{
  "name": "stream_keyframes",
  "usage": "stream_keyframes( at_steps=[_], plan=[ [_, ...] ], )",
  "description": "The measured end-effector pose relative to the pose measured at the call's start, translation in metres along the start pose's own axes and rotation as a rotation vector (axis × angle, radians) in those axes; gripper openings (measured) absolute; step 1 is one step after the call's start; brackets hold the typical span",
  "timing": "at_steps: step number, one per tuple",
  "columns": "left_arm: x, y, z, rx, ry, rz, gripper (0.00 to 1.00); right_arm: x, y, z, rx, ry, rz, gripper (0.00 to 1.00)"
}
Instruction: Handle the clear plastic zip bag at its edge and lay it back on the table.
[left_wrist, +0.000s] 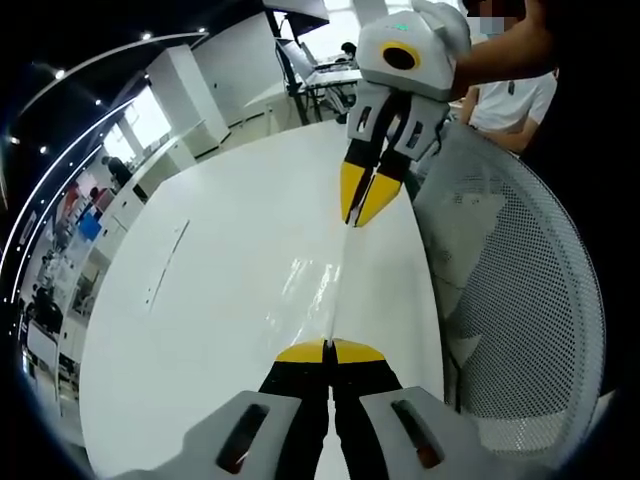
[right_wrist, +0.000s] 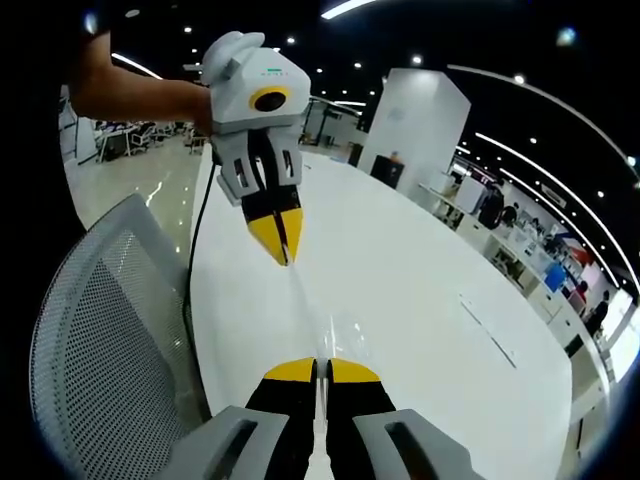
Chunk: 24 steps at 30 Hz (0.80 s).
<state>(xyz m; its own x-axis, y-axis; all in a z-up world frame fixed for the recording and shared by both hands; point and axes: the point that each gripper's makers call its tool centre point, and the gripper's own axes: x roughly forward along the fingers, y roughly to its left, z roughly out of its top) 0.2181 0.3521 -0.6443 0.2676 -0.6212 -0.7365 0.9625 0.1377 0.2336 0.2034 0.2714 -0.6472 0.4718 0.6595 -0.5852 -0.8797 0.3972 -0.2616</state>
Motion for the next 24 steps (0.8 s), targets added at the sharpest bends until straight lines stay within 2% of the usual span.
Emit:
stream_keyframes(
  at_steps=[24],
  plan=[
    [-0.0012,0.003,-0.0019,-0.007,-0.001,0.009,0.0,-0.0037,-0.0026,-0.0043,0.011,0.003,-0.012,0.0]
  ],
)
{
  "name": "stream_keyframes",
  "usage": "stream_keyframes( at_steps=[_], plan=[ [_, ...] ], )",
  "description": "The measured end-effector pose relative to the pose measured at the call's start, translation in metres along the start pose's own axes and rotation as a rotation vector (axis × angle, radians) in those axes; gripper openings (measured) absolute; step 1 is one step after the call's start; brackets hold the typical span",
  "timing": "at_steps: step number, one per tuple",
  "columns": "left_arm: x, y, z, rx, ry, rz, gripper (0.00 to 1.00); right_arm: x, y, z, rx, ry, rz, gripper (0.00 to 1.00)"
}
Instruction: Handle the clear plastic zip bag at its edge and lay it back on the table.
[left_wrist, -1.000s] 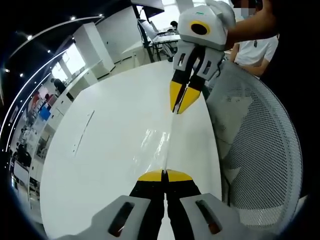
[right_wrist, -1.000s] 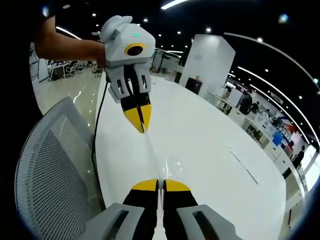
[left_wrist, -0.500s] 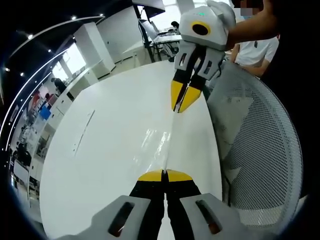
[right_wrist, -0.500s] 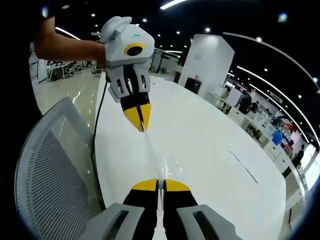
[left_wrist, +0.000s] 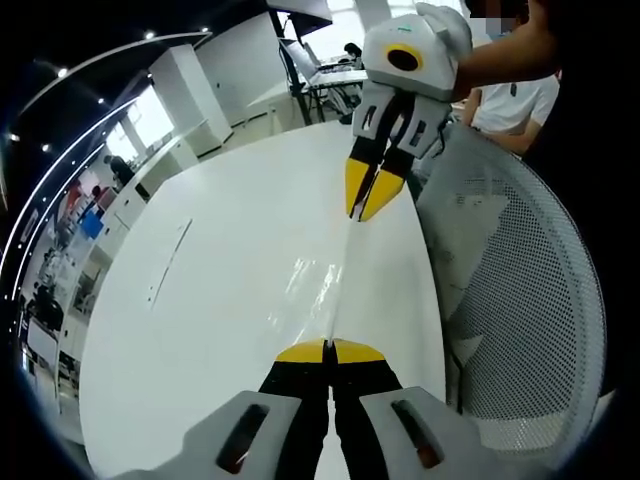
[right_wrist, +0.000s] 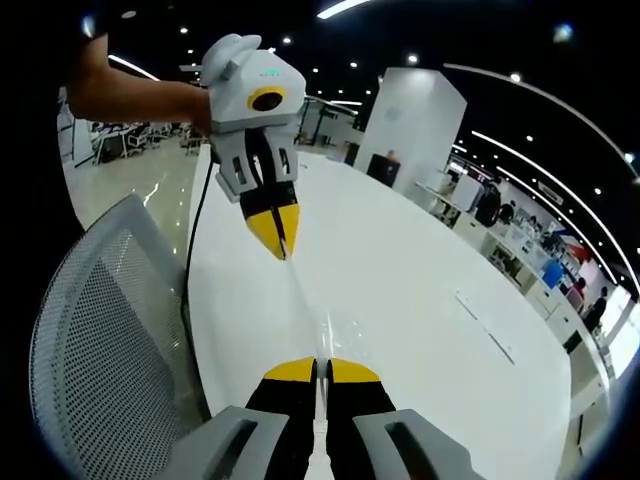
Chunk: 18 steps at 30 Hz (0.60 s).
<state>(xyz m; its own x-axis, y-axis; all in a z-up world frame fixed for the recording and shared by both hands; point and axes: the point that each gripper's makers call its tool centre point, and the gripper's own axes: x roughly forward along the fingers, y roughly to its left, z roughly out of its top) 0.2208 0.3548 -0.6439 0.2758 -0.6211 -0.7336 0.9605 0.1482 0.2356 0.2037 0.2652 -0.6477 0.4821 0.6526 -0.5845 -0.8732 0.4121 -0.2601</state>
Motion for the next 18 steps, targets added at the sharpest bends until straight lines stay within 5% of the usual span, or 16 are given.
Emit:
stream_keyframes(
  at_steps=[18],
  plan=[
    [-0.002,0.0032,-0.0018,-0.01,0.0,0.009,0.0,-0.0016,-0.0015,-0.0014,0.003,0.002,-0.006,0.0]
  ],
)
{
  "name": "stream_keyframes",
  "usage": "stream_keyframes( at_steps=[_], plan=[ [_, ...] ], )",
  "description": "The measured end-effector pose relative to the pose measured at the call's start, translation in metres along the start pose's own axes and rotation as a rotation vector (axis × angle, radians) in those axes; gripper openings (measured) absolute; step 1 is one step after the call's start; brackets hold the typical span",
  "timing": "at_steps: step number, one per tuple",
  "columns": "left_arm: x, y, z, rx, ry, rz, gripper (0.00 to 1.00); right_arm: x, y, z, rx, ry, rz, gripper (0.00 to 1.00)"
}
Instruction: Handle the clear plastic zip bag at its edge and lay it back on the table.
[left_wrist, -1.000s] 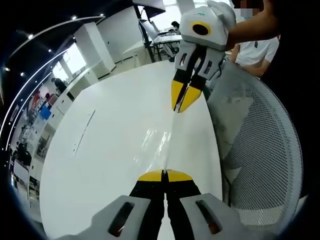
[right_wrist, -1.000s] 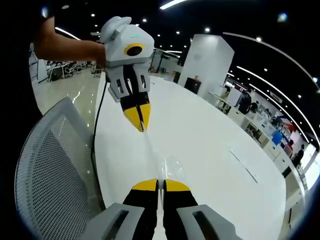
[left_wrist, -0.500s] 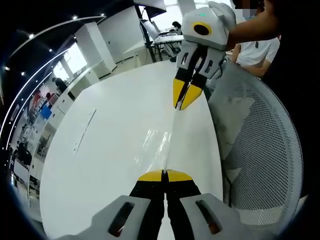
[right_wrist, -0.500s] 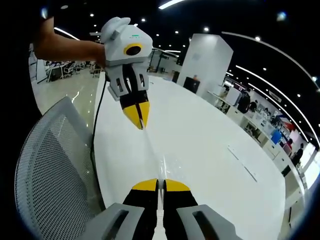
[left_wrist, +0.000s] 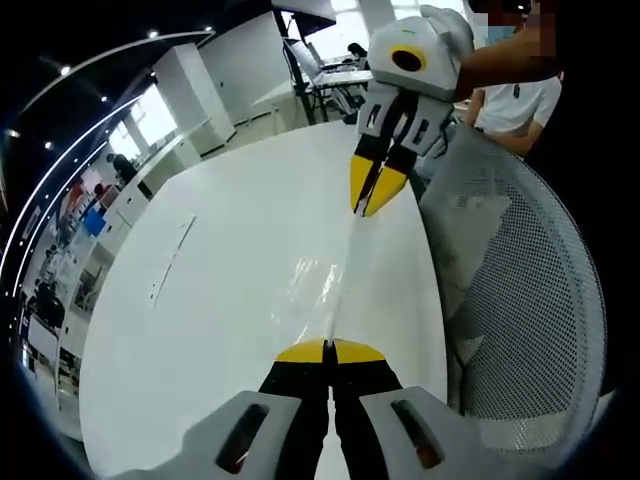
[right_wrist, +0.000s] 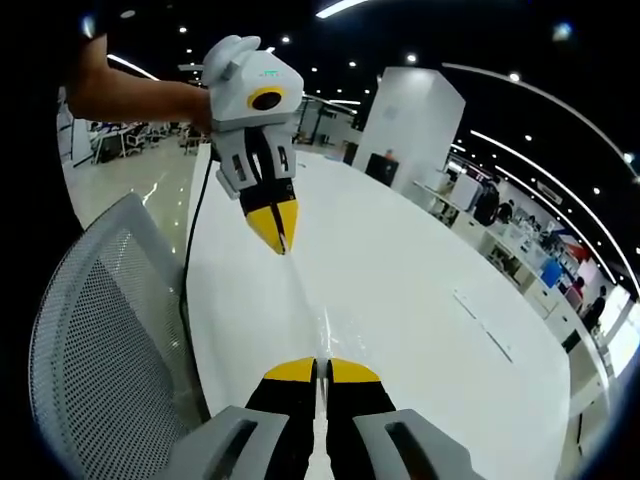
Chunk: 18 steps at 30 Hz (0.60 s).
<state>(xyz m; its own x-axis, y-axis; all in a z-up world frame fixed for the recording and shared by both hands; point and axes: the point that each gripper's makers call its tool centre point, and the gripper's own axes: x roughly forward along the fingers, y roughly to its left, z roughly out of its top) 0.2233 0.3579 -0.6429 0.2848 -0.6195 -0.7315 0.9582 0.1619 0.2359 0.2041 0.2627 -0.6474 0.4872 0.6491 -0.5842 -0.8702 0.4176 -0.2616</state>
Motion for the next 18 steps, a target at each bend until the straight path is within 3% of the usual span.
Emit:
stream_keyframes(
  at_steps=[18],
  plan=[
    [-0.003,0.004,-0.0027,-0.009,-0.001,0.011,0.0,0.0008,0.0,0.0004,0.001,-0.003,0.0,0.0]
  ],
)
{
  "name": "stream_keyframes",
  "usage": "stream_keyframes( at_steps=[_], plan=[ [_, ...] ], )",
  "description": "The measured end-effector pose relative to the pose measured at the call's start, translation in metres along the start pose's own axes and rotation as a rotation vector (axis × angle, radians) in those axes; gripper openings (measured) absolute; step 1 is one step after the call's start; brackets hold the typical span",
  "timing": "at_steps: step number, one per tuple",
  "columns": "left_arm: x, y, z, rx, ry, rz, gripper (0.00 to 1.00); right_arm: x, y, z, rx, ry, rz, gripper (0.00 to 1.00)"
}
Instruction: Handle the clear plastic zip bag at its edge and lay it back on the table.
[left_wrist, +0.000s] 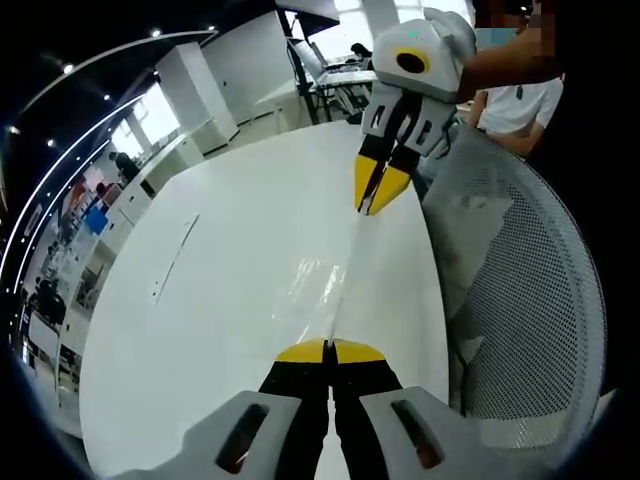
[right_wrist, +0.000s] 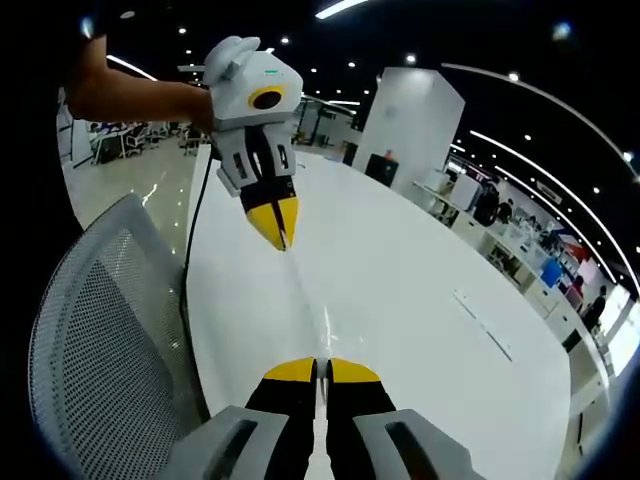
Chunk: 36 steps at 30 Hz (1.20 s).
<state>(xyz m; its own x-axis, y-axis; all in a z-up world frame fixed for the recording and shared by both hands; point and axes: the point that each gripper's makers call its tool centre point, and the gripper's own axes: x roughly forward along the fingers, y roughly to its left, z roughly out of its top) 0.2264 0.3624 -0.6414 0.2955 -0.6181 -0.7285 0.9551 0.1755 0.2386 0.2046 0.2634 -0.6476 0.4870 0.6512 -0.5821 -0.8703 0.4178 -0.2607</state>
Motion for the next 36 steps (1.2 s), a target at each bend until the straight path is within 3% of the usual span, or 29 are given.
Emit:
stream_keyframes(
  at_steps=[20,30,36],
  plan=[
    [-0.001,0.002,0.0,0.007,0.006,0.003,0.0,-0.002,-0.004,-0.004,-0.006,0.011,-0.005,0.0],
    [-0.004,-0.008,0.011,0.119,-0.047,-0.025,0.0,-0.006,-0.011,-0.007,0.02,0.022,-0.009,0.0],
    [-0.004,-0.012,0.017,0.14,-0.072,-0.045,0.0,-0.014,-0.015,-0.008,0.029,0.024,-0.001,0.01]
  ],
)
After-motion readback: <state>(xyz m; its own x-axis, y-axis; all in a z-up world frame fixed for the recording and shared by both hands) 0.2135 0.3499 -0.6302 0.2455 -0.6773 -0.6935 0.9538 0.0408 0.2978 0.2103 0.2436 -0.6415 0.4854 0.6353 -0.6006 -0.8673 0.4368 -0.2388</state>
